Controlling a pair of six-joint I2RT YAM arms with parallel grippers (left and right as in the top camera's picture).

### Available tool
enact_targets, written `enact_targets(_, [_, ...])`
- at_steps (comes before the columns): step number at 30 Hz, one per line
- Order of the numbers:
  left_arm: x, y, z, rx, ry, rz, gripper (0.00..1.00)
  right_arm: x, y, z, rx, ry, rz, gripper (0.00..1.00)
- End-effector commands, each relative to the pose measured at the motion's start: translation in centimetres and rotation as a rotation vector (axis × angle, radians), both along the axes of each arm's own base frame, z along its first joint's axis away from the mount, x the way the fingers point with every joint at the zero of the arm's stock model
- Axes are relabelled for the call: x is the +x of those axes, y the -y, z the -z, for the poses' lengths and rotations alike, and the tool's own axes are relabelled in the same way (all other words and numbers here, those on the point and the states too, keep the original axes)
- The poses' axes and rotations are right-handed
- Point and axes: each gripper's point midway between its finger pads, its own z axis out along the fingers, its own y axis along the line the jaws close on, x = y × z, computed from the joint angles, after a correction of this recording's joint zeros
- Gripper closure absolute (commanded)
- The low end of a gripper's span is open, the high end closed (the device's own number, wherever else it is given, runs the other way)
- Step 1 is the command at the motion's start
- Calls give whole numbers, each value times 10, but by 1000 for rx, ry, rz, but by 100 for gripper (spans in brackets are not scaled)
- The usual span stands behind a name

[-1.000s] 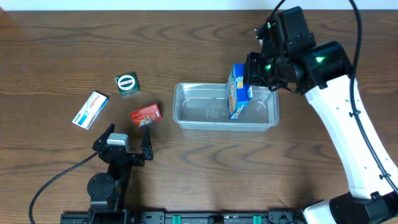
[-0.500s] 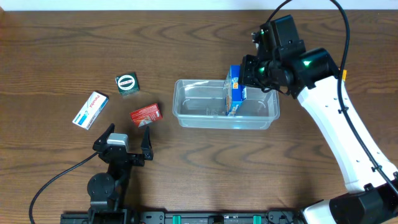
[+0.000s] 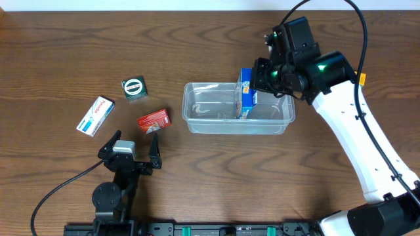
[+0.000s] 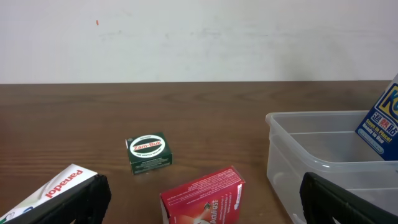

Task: Pack container
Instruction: 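Lift the Koolfever box and carry it over the clear container, then lower the Koolfever box into the container and tip it flat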

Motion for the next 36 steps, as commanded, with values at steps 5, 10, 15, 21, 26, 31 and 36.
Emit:
enact_targets(5, [0,0,16,7,-43,0,2,-15,-13,4,22,-46,-37,99])
enact_targets(10, [0,0,16,7,-43,0,2,-22,-13,7,15,-80,-37,99])
enact_targets(15, [0,0,16,7,-43,0,2,-22,-12,8,9,-79,-35,99])
enact_targets(21, [0,0,16,7,-43,0,2,-21,-7,11,-18,-80,-21,99])
enact_targets(26, [0,0,16,7,-43,0,2,-18,-7,22,-35,-102,-17,99])
enact_targets(31, [0,0,16,7,-43,0,2,-14,-9,39,-53,-137,-21,99])
enact_targets(36, [0,0,16,7,-43,0,2,-8,-11,49,-66,-142,-37,99])
